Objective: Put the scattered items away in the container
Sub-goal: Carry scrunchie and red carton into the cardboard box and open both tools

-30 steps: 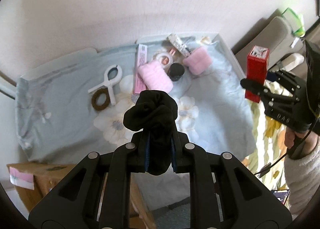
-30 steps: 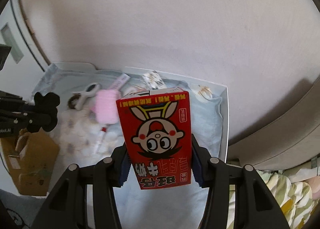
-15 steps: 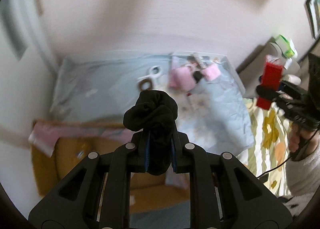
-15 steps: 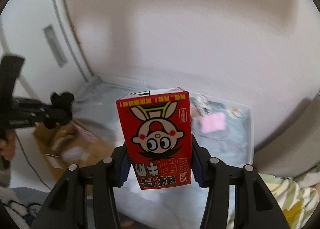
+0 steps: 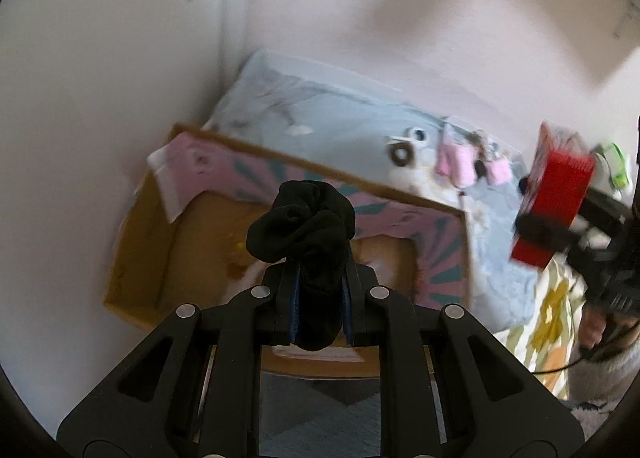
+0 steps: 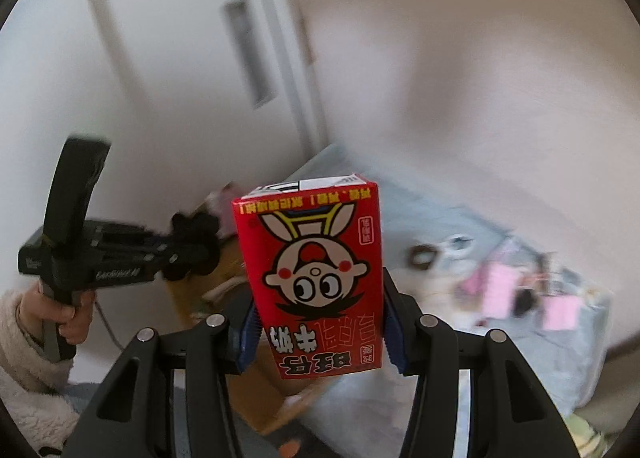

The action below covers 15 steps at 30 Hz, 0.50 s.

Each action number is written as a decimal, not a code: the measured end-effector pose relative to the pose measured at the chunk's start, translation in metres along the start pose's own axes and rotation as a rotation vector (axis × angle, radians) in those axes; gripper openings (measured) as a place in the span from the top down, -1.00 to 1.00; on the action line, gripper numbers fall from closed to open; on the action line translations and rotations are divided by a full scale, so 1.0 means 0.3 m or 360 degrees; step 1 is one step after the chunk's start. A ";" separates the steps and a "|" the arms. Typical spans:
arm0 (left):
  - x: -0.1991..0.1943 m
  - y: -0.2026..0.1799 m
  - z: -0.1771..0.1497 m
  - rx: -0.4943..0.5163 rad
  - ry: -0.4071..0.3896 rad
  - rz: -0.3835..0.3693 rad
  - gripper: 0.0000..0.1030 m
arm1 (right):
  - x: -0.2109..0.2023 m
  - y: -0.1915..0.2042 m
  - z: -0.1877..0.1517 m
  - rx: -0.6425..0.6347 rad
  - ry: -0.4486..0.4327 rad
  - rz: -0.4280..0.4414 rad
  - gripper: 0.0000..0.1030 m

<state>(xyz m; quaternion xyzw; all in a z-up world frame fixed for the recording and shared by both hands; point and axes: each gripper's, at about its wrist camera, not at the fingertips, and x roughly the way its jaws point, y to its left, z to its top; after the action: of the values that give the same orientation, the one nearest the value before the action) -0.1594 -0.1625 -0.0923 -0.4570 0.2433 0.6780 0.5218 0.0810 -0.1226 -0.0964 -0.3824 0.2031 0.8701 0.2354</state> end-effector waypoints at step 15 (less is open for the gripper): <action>0.091 0.102 -0.028 -0.0025 0.0065 0.0070 0.73 | 0.332 0.123 -0.054 -0.0107 0.0408 0.0143 0.08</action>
<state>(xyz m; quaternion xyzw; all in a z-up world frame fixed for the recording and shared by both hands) -0.1858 -0.1663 -0.1246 -0.4693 0.2585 0.6818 0.4981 0.0100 -0.1358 -0.1759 -0.4888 0.2191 0.8300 0.1555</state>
